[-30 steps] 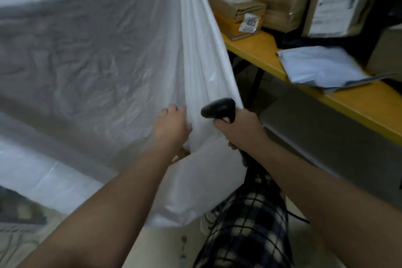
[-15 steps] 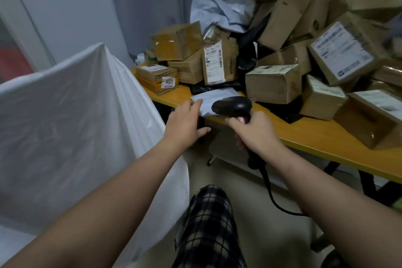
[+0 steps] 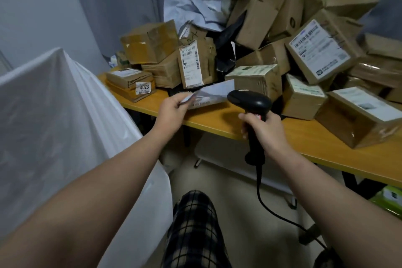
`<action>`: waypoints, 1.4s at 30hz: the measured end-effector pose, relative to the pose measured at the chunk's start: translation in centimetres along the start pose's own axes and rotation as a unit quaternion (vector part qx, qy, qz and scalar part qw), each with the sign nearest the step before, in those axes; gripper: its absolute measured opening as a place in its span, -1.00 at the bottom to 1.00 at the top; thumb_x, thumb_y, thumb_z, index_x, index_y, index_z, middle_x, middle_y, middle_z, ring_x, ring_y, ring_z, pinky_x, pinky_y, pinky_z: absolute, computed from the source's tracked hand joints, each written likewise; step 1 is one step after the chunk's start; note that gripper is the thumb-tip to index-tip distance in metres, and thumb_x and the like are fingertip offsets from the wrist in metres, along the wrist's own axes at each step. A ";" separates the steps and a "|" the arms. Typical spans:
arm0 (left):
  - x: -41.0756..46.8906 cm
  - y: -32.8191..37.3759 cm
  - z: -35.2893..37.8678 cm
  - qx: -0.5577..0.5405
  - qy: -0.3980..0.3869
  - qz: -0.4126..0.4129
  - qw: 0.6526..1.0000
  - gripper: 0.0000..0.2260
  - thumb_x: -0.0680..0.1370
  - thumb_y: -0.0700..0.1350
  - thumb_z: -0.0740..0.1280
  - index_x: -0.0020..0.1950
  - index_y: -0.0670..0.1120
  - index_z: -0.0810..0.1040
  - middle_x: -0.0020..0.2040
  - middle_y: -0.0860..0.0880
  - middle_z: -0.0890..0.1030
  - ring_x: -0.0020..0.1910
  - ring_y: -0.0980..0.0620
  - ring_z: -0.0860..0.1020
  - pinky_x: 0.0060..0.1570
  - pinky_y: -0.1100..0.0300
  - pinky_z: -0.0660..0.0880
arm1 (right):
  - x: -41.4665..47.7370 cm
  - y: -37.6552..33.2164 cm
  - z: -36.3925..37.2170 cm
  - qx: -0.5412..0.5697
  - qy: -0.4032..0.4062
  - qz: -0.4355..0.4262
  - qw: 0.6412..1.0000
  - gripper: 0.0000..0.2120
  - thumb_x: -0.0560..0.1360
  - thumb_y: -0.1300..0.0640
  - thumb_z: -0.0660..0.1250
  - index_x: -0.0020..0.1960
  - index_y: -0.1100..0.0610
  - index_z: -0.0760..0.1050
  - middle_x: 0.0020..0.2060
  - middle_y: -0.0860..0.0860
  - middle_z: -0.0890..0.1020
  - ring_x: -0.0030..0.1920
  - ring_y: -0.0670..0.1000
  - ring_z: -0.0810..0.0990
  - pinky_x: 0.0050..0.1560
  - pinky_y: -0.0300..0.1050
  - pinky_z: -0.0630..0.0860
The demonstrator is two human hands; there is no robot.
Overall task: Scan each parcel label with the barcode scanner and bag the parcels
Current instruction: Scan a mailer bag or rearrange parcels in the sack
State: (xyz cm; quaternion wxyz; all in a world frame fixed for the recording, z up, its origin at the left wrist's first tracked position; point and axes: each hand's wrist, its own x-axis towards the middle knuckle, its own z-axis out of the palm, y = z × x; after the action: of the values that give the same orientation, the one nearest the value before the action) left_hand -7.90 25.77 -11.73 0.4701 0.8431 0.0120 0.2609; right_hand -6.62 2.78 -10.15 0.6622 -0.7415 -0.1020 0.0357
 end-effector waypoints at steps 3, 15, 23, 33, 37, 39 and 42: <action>0.6 3.0 -0.8 -0.094 0.078 -0.033 0.992 -0.86 0.64 -0.14 0.22 0.02 -0.08 0.58 -0.11 0.07 0.61 -0.17 0.34 0.55 -0.13 0.29 0.51 | 0.1 -0.3 -0.5 0.055 -0.009 0.026 0.998 -0.91 0.48 0.20 0.42 -0.04 0.15 0.55 -0.16 0.06 0.57 -0.08 0.03 0.59 -0.13 -0.05 0.61; -1.5 8.7 0.2 -0.334 0.024 -0.192 0.922 -0.91 0.63 -0.10 0.25 0.01 -0.04 0.54 -0.15 -0.08 0.68 -0.16 -0.02 0.65 -0.05 0.02 0.59 | -2.6 -2.4 -1.3 0.096 -0.050 -0.015 0.994 -0.86 0.45 0.25 0.44 -0.25 0.13 0.52 -0.35 -0.04 0.54 -0.28 -0.11 0.56 -0.20 -0.27 0.46; -4.1 7.9 2.6 -0.319 -0.053 -0.244 0.914 -0.69 0.61 0.11 0.22 0.10 -0.09 0.60 -0.04 -0.05 0.71 -0.06 0.01 0.68 -0.09 0.12 0.61 | -2.6 -2.0 -2.3 0.114 0.060 -0.005 0.992 -0.91 0.47 0.25 0.42 -0.18 0.12 0.55 -0.32 -0.04 0.63 -0.32 -0.15 0.62 -0.28 -0.27 0.52; -4.6 7.0 2.6 -0.271 0.024 -0.195 0.942 -0.93 0.50 -0.25 0.42 -0.03 -0.19 0.61 -0.16 -0.03 0.68 -0.25 0.10 0.67 -0.31 0.25 0.57 | -3.2 -1.9 -2.0 -0.043 0.104 -0.142 0.983 -0.79 0.43 0.16 0.47 -0.15 0.02 0.43 -0.04 0.06 0.54 -0.06 -0.16 0.51 0.00 -0.31 0.43; -3.7 7.2 2.2 -0.271 0.053 -0.181 0.944 -0.96 0.51 -0.26 0.41 -0.08 -0.14 0.59 -0.18 0.01 0.67 -0.31 0.16 0.66 -0.34 0.30 0.55 | -4.4 -1.1 -0.7 -0.100 0.063 -0.162 0.980 -0.63 0.45 0.09 0.45 -0.40 -0.01 0.32 -0.56 -0.16 0.41 -0.46 -0.21 0.43 -0.36 -0.29 0.34; -3.5 7.1 2.3 -0.261 0.054 -0.171 0.948 -0.95 0.52 -0.25 0.41 -0.04 -0.14 0.59 -0.16 0.01 0.67 -0.27 0.16 0.66 -0.31 0.28 0.56 | -4.7 -0.8 -0.2 -0.110 0.068 -0.171 0.977 -0.62 0.44 0.05 0.44 -0.42 -0.03 0.29 -0.59 -0.19 0.42 -0.44 -0.17 0.43 -0.31 -0.16 0.38; -3.4 6.7 2.5 -0.247 0.058 -0.170 0.952 -0.90 0.53 -0.22 0.40 0.03 -0.15 0.59 -0.09 -0.03 0.67 -0.17 0.09 0.66 -0.22 0.20 0.61 | -4.8 -0.6 0.2 -0.108 0.079 -0.178 0.975 -0.67 0.44 0.02 0.42 -0.40 -0.04 0.35 -0.56 -0.16 0.45 -0.39 -0.11 0.49 -0.30 -0.17 0.40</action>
State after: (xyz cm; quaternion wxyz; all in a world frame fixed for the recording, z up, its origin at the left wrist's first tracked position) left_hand -11.20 19.20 -8.90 0.6992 0.6697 0.1177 0.2208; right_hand -11.38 2.07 -9.93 0.5799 -0.7791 -0.1829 -0.1523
